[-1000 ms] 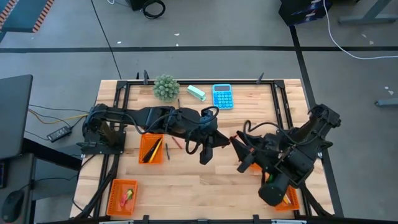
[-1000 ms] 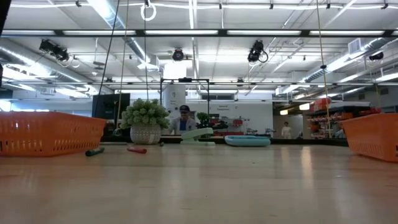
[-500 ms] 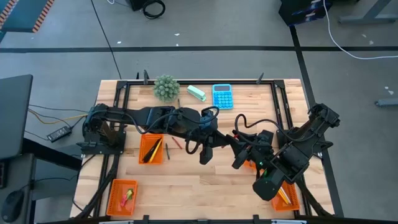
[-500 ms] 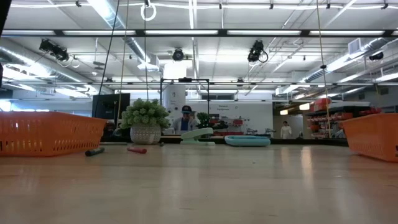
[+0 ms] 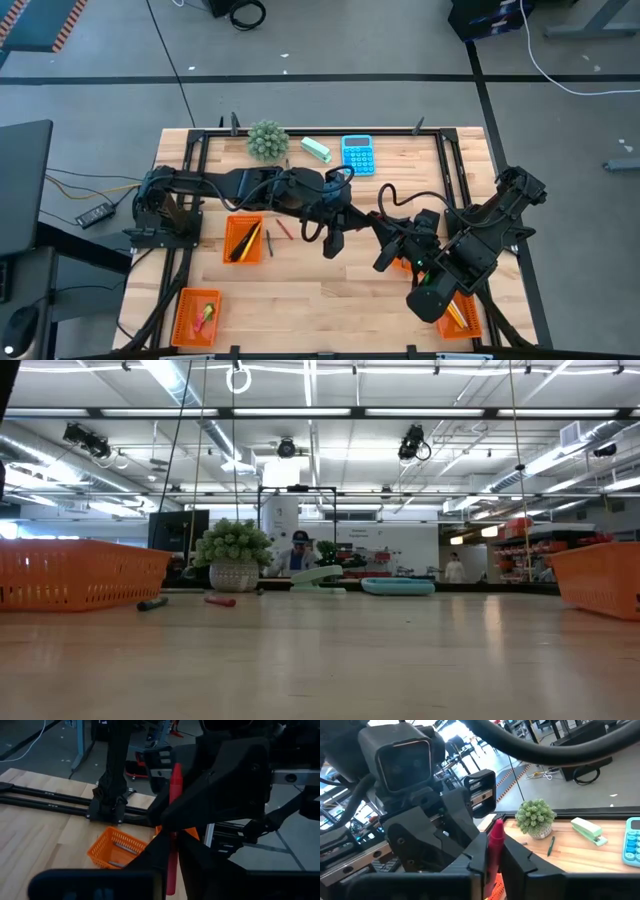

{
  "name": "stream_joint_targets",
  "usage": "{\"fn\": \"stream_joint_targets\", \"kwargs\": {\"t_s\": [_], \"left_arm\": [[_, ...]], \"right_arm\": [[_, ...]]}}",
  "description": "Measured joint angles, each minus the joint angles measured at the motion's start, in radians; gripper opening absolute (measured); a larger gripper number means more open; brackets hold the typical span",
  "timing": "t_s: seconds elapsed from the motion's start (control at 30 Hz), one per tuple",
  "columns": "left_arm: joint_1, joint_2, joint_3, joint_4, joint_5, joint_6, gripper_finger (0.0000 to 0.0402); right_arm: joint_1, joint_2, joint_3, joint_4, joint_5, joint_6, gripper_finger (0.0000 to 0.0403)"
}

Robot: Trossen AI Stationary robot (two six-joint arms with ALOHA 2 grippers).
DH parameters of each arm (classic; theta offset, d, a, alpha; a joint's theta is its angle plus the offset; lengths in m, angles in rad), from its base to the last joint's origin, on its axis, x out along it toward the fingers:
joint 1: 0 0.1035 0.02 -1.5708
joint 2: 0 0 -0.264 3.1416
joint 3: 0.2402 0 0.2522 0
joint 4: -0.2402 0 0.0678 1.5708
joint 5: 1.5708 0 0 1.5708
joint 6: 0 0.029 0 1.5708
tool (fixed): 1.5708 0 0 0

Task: Sort crayons/erasers/pens/pencils in bins
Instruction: Put the bottom red crayon into the top right orange basket

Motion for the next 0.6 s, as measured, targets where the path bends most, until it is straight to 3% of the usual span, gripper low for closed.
{"fn": "stream_joint_targets", "kwargs": {"t_s": [0.2,0.6], "left_arm": [[0.009,0.000,0.000,0.000,0.011,0.021,0.0055],[0.023,-0.003,0.000,-0.031,0.012,0.039,0.0027]], "right_arm": [[-0.004,0.000,0.000,-0.008,0.000,-0.001,0.0039],[-0.056,0.000,-0.001,-0.016,-0.013,-0.014,0.0041]]}}
